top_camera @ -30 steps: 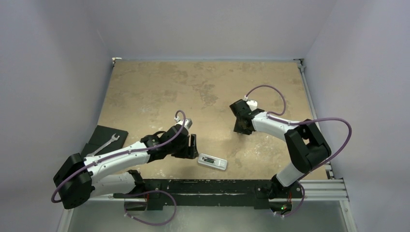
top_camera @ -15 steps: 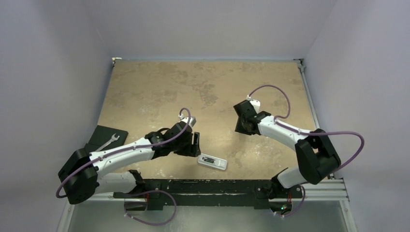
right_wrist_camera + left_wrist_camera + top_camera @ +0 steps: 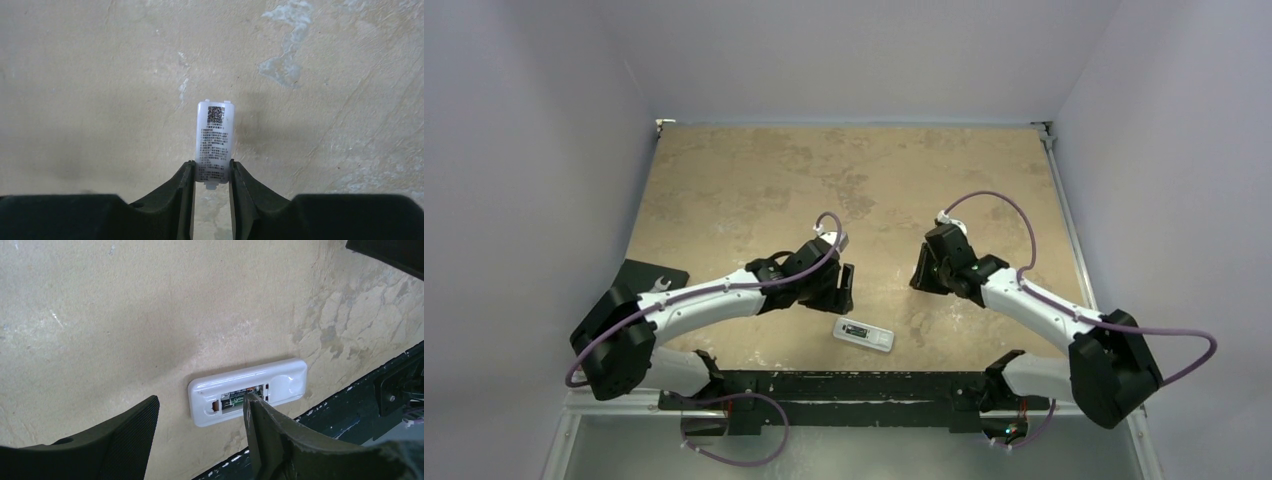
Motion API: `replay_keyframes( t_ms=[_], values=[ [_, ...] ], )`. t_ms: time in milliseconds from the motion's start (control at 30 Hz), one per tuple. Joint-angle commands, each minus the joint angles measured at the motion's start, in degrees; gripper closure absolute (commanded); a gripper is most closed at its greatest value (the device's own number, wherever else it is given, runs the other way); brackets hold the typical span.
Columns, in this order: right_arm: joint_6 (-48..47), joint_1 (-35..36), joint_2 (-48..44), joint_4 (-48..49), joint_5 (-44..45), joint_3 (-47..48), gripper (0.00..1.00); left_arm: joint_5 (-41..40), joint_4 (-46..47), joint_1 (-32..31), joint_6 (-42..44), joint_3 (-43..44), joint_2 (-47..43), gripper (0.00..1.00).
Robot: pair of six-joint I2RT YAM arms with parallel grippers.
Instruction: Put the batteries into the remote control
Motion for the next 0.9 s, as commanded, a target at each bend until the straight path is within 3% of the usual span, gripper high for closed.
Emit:
replay_keyframes(
  t_ms=[0, 333, 867],
  values=[
    [-0.4, 0.2, -3.8, 3.0, -5.2, -2.2, 1.00, 1.8, 3.8, -0.2, 1.7, 2.8, 2.5, 0.38],
    [1.3, 2.1, -7.9, 4.9, -10.3, -5.2, 1.00, 7.9, 8.9, -0.2, 2.3, 2.9, 8.9, 0.41],
    [1.6, 10.1, -8.1, 1.9, -5.8, -2.8, 1.00, 14.3, 12.5, -0.2, 3.2, -3.2, 10.3, 0.63]
  ],
)
